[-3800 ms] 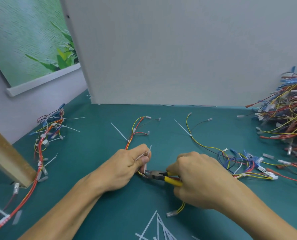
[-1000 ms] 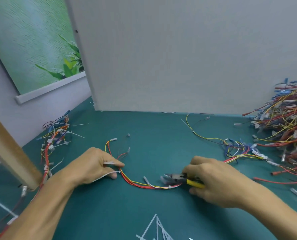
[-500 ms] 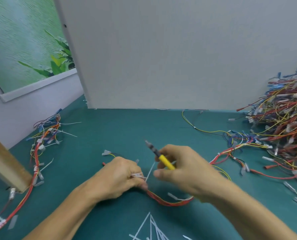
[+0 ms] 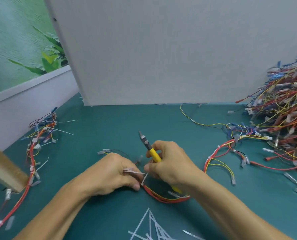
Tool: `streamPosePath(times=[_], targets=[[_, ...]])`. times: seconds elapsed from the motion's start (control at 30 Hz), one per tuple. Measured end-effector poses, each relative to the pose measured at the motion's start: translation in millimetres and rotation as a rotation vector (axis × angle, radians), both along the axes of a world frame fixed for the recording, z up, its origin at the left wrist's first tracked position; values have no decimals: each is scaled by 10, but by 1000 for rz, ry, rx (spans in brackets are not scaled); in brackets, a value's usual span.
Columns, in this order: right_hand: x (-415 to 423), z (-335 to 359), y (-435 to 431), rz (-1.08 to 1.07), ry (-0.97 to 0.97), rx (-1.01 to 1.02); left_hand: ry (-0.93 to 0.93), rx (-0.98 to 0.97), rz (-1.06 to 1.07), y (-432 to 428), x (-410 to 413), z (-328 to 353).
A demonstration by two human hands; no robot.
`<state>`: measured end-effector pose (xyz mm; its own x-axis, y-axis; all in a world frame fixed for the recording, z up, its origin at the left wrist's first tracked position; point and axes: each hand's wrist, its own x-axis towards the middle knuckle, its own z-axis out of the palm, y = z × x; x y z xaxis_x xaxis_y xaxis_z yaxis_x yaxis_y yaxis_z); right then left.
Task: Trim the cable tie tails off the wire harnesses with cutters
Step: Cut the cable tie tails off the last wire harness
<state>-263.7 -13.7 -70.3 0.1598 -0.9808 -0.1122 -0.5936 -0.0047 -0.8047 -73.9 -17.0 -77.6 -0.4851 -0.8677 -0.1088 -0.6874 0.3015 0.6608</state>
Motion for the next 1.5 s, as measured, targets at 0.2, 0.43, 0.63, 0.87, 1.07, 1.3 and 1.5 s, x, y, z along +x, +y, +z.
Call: streamPosePath(times=[0.2,0.43,0.63,0.87,1.07,1.3,1.5], targets=[[-78,6,-56,-74,-69,39,-16,-108,76,5,76,5],[-118,19,-65,-73,-205,120,15,-243,-47,47,-33,-25],[-63,83,-23,-55,-479,223,42,-324,-50,31,-39,-67],[-185,195,-2,148,139,37,108,-451,-13,56,-45,-37],[-64,90,44,142,170,56,76,-569,37,72,-44,-51],[-52,9,21,15,164,82,-143,-760,75,76,-72,-38],[-76,-3,-5,-4,99,109,121,-481,127,95,-81,-68]])
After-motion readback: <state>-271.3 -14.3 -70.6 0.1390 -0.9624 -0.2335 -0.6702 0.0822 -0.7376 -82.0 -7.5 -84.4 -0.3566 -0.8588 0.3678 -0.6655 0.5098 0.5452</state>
